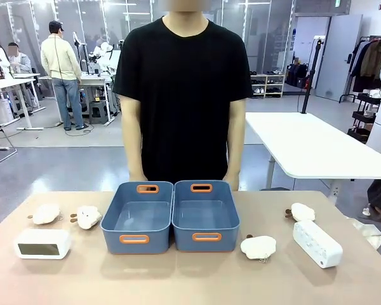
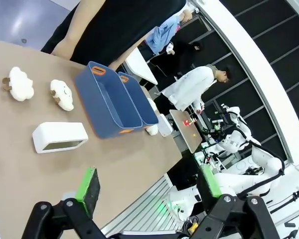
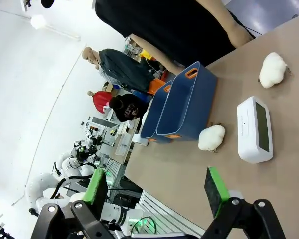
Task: Sort the digital clocks into the basket.
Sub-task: Pick up the Digital clock from the table and place it into the empty Plastic storage basket.
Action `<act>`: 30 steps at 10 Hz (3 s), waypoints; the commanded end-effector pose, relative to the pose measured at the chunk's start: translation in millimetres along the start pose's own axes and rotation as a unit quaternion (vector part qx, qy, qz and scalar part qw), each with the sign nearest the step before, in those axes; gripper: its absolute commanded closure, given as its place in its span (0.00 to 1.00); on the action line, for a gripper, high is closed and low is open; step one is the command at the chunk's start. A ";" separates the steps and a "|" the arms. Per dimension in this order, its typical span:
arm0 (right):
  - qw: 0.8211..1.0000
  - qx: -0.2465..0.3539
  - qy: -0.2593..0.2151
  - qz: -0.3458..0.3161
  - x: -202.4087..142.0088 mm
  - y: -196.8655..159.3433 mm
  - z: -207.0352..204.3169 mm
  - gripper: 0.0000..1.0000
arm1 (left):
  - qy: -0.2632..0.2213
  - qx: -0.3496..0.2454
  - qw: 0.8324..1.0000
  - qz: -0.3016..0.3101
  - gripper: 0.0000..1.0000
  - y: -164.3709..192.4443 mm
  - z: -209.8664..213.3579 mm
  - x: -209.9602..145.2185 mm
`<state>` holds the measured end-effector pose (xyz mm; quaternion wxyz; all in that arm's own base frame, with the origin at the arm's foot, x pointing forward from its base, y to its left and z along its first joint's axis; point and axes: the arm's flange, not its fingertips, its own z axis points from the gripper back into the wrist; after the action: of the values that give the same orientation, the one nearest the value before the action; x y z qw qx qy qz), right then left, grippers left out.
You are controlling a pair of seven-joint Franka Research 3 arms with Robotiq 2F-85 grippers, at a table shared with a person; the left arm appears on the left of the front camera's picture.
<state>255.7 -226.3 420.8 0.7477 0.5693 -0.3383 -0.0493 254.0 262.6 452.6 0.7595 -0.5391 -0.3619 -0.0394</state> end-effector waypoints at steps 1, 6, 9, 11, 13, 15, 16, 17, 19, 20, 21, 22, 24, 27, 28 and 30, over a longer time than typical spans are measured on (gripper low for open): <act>1.000 0.007 -0.009 0.001 -1.9 -0.4 6.5 0.00 | 0.004 -0.004 1.000 -0.003 0.00 -0.9 4.7 -4.4; 1.000 0.007 -0.009 0.001 -1.9 -0.4 6.5 0.00 | 0.004 -0.004 1.000 -0.003 0.00 -0.9 4.7 -4.4; 1.000 0.007 -0.009 0.001 -1.9 -0.4 6.5 0.00 | 0.004 -0.004 1.000 -0.003 0.00 -0.9 4.7 -4.4; 1.000 0.007 -0.009 0.001 -1.9 -0.4 6.5 0.00 | 0.004 -0.004 1.000 -0.003 0.00 -0.9 4.7 -4.4; 1.000 0.007 -0.009 0.001 -1.9 -0.4 6.5 0.00 | 0.004 -0.004 1.000 -0.003 0.00 -0.9 4.7 -4.4; 1.000 0.007 -0.009 0.001 -1.9 -0.4 6.5 0.00 | 0.004 -0.004 1.000 -0.003 0.00 -0.9 4.7 -4.4; 1.000 0.007 -0.009 0.001 -1.9 -0.4 6.5 0.00 | 0.004 -0.004 1.000 -0.003 0.00 -0.9 4.7 -4.4; 1.000 0.007 -0.009 0.001 -1.9 -0.4 6.5 0.00 | 0.004 -0.004 1.000 -0.003 0.00 -0.9 4.7 -4.4; 1.000 0.007 -0.009 0.001 -1.9 -0.4 6.5 0.00 | 0.004 -0.004 1.000 -0.003 0.00 -0.9 4.7 -4.4; 1.000 0.007 -0.009 0.001 -1.9 -0.4 6.5 0.00 | 0.004 -0.004 1.000 -0.003 0.00 -0.9 4.7 -4.4; 1.000 0.007 -0.009 0.001 -1.9 -0.4 6.5 0.00 | 0.004 -0.004 1.000 -0.003 0.00 -0.9 4.7 -4.4; 1.000 0.007 -0.009 0.001 -1.9 -0.4 6.5 0.00 | 0.004 -0.004 1.000 -0.003 0.00 -0.9 4.7 -4.4; 1.000 0.007 -0.009 0.001 -1.9 -0.4 6.5 0.00 | 0.004 -0.004 1.000 -0.003 0.00 -0.9 4.7 -4.4; 1.000 0.007 -0.009 0.001 -1.9 -0.4 6.5 0.00 | 0.012 0.001 0.999 -0.032 0.00 -4.0 6.3 -2.6; 1.000 0.007 -0.009 0.001 -1.9 -0.4 6.5 0.00 | 0.011 0.005 0.999 -0.035 0.00 -3.2 8.4 -3.0; 1.000 0.007 -0.009 0.001 -1.9 -0.4 6.5 0.00 | 0.013 0.005 0.999 -0.030 0.00 0.7 9.0 -3.4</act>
<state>249.7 -229.5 420.6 0.7451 0.5719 -0.3387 -0.0546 250.1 265.2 453.8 0.7620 -0.5274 -0.3719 -0.0535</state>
